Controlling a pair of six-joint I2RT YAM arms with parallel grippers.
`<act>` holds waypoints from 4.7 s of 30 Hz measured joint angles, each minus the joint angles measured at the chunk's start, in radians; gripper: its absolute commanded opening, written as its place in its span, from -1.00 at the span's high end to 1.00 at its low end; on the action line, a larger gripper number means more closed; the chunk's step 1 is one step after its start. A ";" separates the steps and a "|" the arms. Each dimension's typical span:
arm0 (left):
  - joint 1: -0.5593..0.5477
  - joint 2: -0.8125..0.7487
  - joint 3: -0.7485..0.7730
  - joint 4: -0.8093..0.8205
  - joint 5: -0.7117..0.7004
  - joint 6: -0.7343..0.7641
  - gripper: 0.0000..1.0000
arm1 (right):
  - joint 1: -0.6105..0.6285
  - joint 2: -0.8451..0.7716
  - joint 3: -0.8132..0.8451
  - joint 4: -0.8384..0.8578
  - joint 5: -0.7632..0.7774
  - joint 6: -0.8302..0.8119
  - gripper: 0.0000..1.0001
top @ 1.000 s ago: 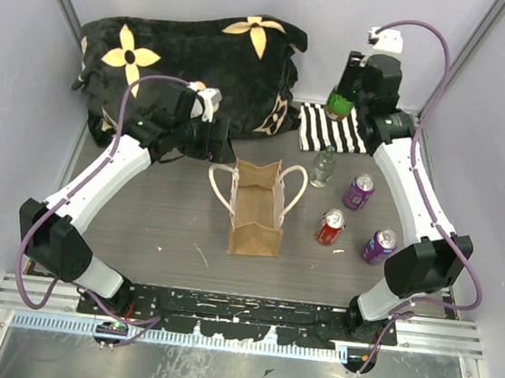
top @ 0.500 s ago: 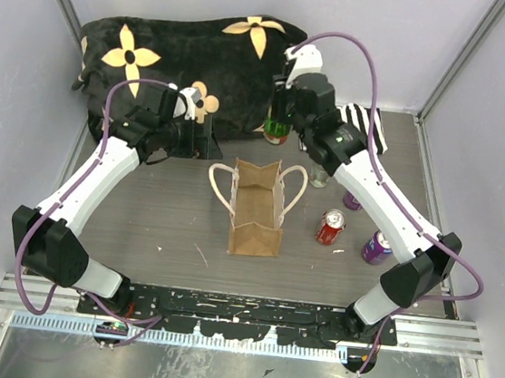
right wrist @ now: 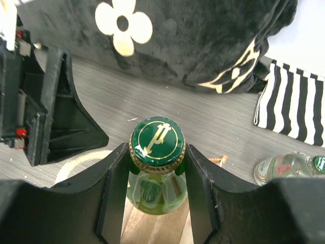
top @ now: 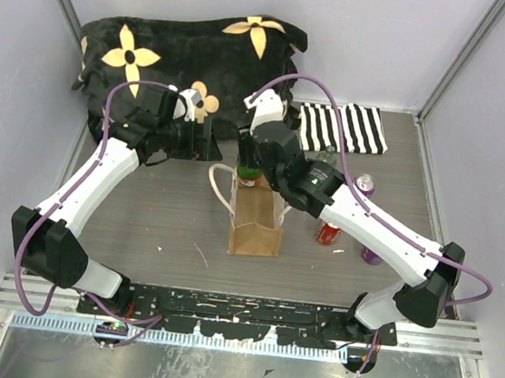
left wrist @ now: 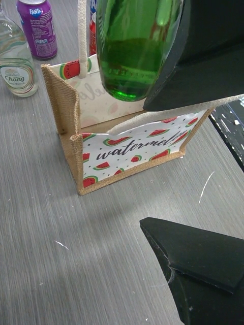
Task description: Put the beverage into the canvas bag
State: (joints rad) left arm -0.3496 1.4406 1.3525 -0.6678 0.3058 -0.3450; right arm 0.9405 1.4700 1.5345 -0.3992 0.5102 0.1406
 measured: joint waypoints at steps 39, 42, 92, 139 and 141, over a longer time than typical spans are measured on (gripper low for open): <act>0.000 0.000 0.000 0.000 0.019 -0.001 -0.84 | -0.042 -0.013 -0.518 0.363 0.101 0.072 0.99; 0.000 0.000 0.000 0.000 0.019 -0.001 -0.84 | -0.055 -0.013 -0.533 0.376 0.099 0.077 0.99; 0.000 0.000 0.000 0.000 0.023 0.000 -0.84 | -0.119 0.040 -0.564 0.430 0.003 0.085 0.04; 0.000 0.000 -0.018 0.012 0.031 0.000 -0.84 | -0.599 0.166 -0.098 0.009 -0.092 0.114 -0.28; 0.000 0.000 -0.018 0.012 0.033 0.000 -0.84 | -0.606 0.183 -0.105 0.004 -0.104 0.122 -0.28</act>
State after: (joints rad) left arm -0.3492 1.4406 1.3342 -0.6556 0.3389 -0.3454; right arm 0.3344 1.6527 1.4300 -0.3954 0.4061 0.2623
